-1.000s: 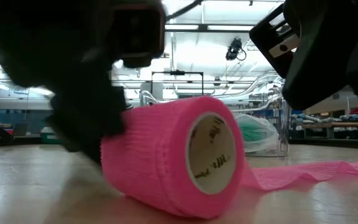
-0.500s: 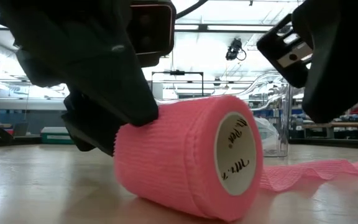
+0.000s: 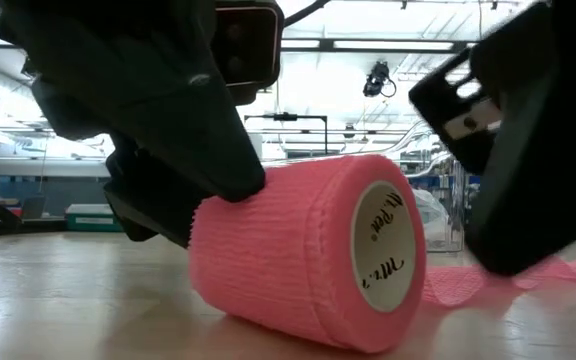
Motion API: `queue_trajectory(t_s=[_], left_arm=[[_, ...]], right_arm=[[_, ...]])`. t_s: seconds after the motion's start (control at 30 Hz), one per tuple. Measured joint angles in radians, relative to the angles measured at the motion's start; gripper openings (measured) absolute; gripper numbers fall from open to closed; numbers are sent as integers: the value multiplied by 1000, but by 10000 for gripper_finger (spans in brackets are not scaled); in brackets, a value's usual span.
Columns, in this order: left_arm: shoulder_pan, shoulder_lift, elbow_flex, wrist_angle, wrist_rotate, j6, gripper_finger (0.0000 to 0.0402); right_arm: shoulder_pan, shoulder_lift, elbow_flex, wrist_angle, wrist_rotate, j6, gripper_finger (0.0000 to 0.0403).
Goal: Roll bandage
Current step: Roll the pink bandage
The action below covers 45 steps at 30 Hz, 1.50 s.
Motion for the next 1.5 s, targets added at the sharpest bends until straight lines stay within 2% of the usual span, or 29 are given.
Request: queue_trajectory(t_s=[0.2,0.33,0.43,0.57,0.63,0.8,1.07,1.17,1.33,1.5], left_arm=[[0,0,0,20,-24,2,221],[0,0,0,32,-35,5,198],[0,0,0,43,-38,14,153],[-1,0,0,59,-13,33,51],[-1,-2,1,71,-8,33,21],[4,-13,-1,97,-2,52,20],[14,-128,-1,133,24,145,20],[14,-184,0,166,-6,204,20],[5,-277,0,174,-137,326,22],[-18,-333,0,198,-318,447,22]], right_arm=[[-18,14,0,6,38,-21,98],[-32,14,0,5,44,-30,98],[-42,14,0,-2,41,-30,98],[-42,14,0,-6,45,-40,98],[-44,14,-1,-10,47,-43,98],[-44,-38,-1,-135,55,-46,93],[-9,-258,0,-403,148,-38,83],[13,-334,0,-524,229,-15,83],[91,-461,0,-619,446,53,82],[157,-500,0,-583,567,50,82]])
